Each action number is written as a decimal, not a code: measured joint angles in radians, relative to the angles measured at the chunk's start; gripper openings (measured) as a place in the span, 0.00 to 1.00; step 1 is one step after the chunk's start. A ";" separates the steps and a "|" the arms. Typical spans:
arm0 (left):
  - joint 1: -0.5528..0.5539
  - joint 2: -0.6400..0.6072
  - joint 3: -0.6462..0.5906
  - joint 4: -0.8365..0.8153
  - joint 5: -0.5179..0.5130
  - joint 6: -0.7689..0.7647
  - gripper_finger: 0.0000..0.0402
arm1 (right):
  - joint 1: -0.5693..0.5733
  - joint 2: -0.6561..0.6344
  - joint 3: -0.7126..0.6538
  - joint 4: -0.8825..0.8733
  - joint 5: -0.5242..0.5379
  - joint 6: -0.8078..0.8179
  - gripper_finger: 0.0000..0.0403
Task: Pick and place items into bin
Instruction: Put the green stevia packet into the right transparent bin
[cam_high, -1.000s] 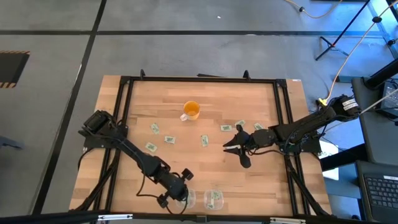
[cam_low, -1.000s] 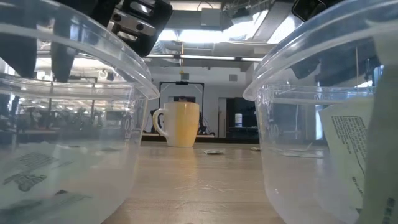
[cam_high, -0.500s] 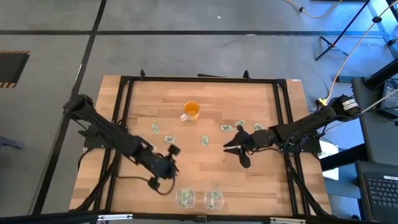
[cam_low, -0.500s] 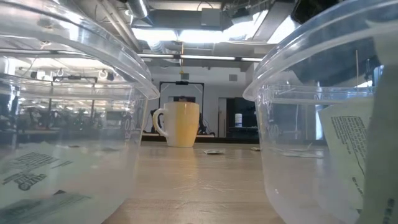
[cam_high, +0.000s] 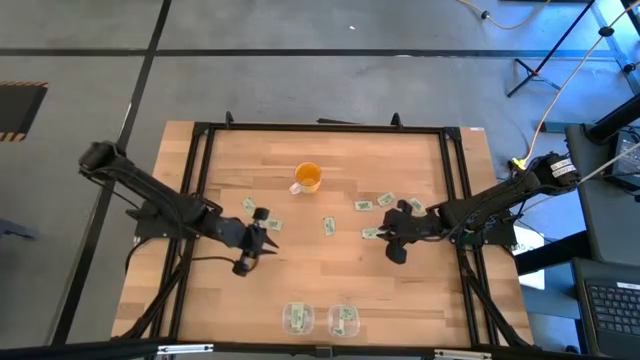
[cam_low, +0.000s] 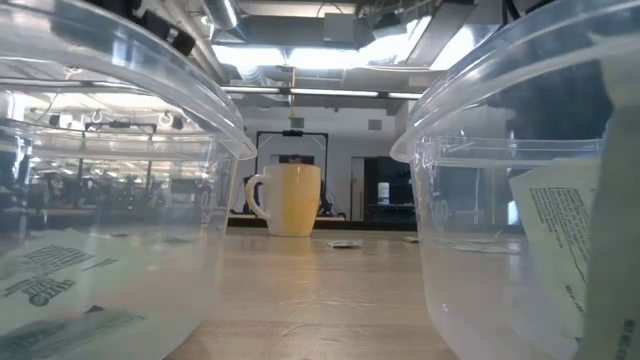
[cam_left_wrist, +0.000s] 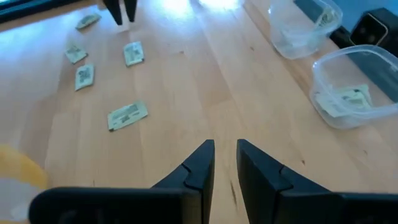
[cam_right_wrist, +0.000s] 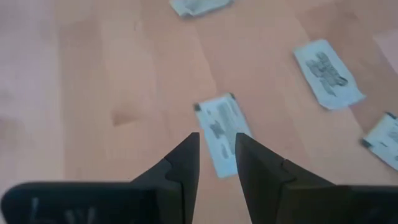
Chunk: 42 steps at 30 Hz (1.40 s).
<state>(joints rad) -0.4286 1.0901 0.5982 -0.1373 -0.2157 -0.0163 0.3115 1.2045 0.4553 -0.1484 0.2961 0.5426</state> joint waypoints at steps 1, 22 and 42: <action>0.004 -0.018 -0.029 0.027 0.000 0.000 0.16 | 0.000 0.000 0.000 -0.004 0.006 0.000 0.26; 0.058 -0.195 -0.317 0.367 -0.003 0.009 0.15 | 0.000 0.270 0.004 0.083 0.029 0.050 0.26; 0.058 -0.195 -0.317 0.366 -0.003 0.021 0.16 | -0.001 0.281 -0.001 0.140 0.023 0.054 0.01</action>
<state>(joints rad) -0.3710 0.8951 0.2810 0.2291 -0.2192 0.0048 0.3107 1.4860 0.4540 -0.0081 0.3195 0.5968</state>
